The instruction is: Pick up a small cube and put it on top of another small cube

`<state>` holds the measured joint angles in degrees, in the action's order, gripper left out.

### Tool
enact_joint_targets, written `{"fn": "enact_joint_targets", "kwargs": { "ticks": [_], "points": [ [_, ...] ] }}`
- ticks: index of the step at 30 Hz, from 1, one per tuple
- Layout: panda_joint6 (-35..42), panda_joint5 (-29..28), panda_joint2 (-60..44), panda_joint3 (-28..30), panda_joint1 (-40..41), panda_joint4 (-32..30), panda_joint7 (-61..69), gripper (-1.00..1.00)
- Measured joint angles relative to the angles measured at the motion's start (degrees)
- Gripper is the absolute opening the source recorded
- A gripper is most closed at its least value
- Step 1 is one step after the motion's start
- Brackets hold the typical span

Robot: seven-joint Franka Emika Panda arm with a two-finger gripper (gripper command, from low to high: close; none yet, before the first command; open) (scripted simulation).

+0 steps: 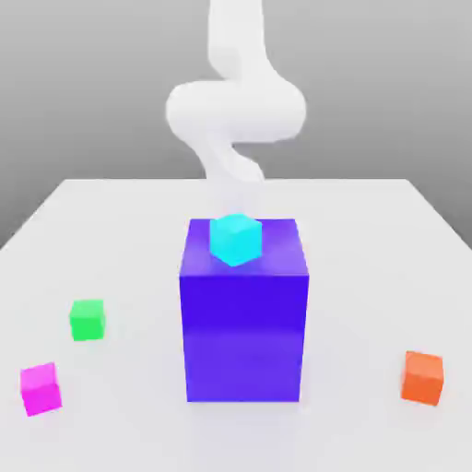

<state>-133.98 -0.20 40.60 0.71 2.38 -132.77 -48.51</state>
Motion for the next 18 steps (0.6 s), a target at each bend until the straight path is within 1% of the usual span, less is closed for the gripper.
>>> {"fn": "enact_joint_targets", "kwargs": {
  "ticks": [12, 18],
  "points": [
    [-10.6, -0.2, -25.2, 5.1, 10.5, -4.8, -12.3, 0.00],
    [-15.9, 1.4, -37.7, 8.7, 15.2, -7.1, -17.2, 0.00]
  ]
}}
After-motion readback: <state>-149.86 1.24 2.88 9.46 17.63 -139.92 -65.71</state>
